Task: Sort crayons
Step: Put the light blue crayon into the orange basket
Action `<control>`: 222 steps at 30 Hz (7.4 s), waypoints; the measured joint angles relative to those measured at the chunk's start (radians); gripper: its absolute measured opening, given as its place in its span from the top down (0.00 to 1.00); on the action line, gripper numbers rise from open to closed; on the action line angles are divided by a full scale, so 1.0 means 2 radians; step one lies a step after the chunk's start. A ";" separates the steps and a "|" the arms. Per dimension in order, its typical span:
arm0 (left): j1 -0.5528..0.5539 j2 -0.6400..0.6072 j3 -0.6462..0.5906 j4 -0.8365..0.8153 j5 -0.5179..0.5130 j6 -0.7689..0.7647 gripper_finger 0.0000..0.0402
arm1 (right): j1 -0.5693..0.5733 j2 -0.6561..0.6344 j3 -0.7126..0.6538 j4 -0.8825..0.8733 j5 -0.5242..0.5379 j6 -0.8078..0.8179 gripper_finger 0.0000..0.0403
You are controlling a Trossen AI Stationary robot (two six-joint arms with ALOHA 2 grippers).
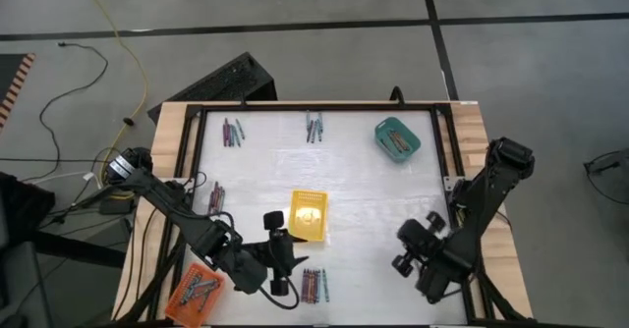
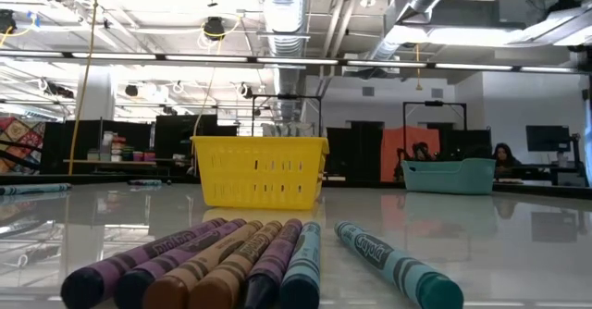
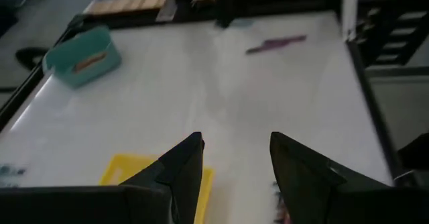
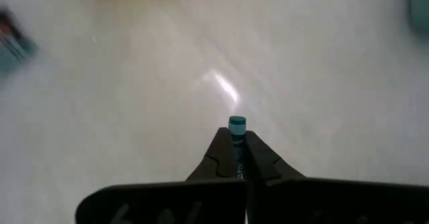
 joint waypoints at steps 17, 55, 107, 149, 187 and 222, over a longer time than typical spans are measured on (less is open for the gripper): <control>0.046 0.000 -0.060 0.200 0.087 0.075 0.59 | -0.107 -0.011 0.064 0.345 0.104 -0.540 1.00; 0.064 -0.033 -0.059 0.285 0.031 0.152 0.59 | -0.121 -0.036 0.067 0.702 0.072 -0.951 1.00; -0.083 -0.066 -0.059 -0.234 0.114 -0.381 1.00 | -0.123 -0.030 0.067 0.348 0.077 -0.668 0.71; -0.260 -0.010 -0.096 -0.272 0.362 -0.877 0.97 | -0.157 0.180 0.067 0.469 -0.262 -1.013 0.71; -0.225 -0.023 -0.025 -0.319 0.222 -0.774 0.64 | -0.202 0.222 0.077 0.520 -0.370 -1.068 0.71; -0.199 -0.024 0.003 -0.325 0.116 -0.600 0.64 | -0.208 0.303 0.192 0.346 -0.404 -1.032 0.99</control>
